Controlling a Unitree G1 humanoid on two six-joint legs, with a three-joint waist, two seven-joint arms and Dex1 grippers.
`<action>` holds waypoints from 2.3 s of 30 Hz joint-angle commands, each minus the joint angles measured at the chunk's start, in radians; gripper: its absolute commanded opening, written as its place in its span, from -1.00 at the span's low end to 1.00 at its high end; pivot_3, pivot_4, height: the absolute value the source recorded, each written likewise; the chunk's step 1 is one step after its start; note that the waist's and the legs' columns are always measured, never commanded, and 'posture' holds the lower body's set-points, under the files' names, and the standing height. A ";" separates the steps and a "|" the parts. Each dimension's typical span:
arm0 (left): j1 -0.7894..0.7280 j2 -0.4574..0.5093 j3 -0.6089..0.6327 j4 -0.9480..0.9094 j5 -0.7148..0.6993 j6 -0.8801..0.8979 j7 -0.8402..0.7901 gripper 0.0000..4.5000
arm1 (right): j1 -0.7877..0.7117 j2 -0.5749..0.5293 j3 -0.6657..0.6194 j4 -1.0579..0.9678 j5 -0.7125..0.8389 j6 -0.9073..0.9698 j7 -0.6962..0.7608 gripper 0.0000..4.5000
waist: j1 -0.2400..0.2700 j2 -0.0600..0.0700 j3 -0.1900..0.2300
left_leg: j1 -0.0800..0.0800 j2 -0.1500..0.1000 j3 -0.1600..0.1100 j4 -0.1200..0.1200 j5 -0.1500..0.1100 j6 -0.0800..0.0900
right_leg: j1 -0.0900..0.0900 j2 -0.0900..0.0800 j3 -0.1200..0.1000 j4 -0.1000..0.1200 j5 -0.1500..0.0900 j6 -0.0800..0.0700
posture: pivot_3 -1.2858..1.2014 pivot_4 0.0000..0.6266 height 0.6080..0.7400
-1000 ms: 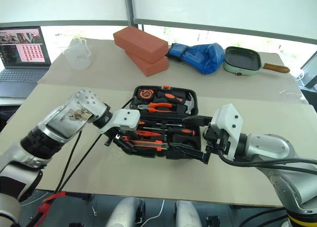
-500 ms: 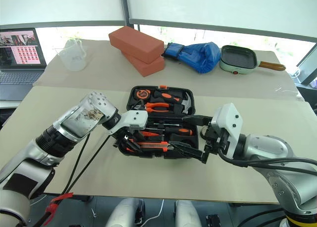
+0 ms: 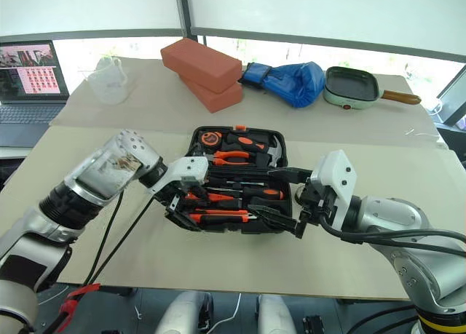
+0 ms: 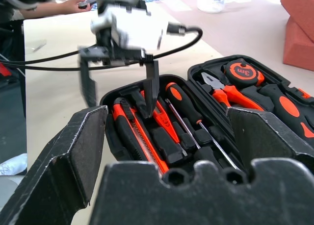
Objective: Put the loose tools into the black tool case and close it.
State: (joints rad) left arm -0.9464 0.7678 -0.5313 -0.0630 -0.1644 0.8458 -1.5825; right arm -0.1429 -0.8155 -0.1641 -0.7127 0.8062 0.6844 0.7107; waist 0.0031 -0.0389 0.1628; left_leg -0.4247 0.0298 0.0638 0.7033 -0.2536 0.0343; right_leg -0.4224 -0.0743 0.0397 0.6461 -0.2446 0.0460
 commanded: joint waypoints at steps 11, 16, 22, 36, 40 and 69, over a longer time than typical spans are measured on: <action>0.045 -0.011 0.016 -0.028 -0.015 -0.099 0.051 -0.34 | -0.015 -0.014 -0.002 0.000 -0.015 -0.006 0.030 1.00 | 0.008 0.000 0.000 | 0.000 -0.001 0.000 0.000 0.000 0.000 | 0.000 0.000 0.000 0.000 0.000 0.000 | 0.03 -0.52 0.98; 0.057 -0.020 -0.029 -0.006 0.028 -0.158 0.058 -0.95 | -0.006 -0.017 -0.006 -0.010 -0.014 0.001 0.027 1.00 | 0.008 0.000 0.000 | 0.000 -0.001 0.000 0.000 0.000 0.000 | 0.000 0.000 0.000 0.000 0.000 0.000 | 0.03 -0.52 0.98; 0.074 -0.041 -0.055 -0.006 0.055 -0.174 0.079 -0.95 | 0.005 -0.020 -0.013 -0.025 -0.004 0.009 0.017 1.00 | 0.008 0.000 0.000 | 0.000 -0.001 0.000 0.000 0.000 0.000 | 0.000 0.000 0.000 0.000 0.000 0.000 | 0.03 -0.52 0.98; 0.176 -0.050 -0.087 -0.030 0.160 -0.283 0.147 -0.95 | 0.040 -0.051 -0.038 -0.056 0.030 0.025 0.014 1.00 | 0.010 0.005 -0.004 | 0.002 -0.001 0.000 0.000 0.000 0.000 | 0.003 -0.001 0.000 0.000 0.000 0.000 | 0.03 -0.52 0.98; 0.162 -0.073 0.035 -0.021 0.068 -0.240 0.158 -0.95 | 0.099 -0.076 -0.069 -0.071 -0.001 0.014 0.026 1.00 | 0.015 0.006 -0.004 | 0.003 -0.002 0.000 0.001 0.000 0.000 | 0.004 -0.001 0.000 0.000 0.000 0.000 | 0.03 -0.52 0.98; 0.346 -0.006 0.560 -0.335 -0.468 -0.071 0.376 0.99 | 0.216 -0.274 -0.158 0.423 -0.338 -0.211 0.369 1.00 | -0.011 0.006 -0.003 | 0.019 -0.001 0.001 -0.008 0.000 0.000 | 0.018 0.000 0.003 -0.006 -0.002 -0.001 | 0.03 -0.52 0.98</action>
State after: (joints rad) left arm -0.5878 0.7570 0.0202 -0.3786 -0.6273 0.8014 -1.2192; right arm 0.1487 -1.0926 -0.4094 -0.3305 0.5176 0.5150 1.0861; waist -0.0082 -0.0332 0.1594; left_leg -0.4065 0.0282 0.0647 0.6957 -0.2540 0.0345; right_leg -0.4051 -0.0742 0.0423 0.6406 -0.2467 0.0453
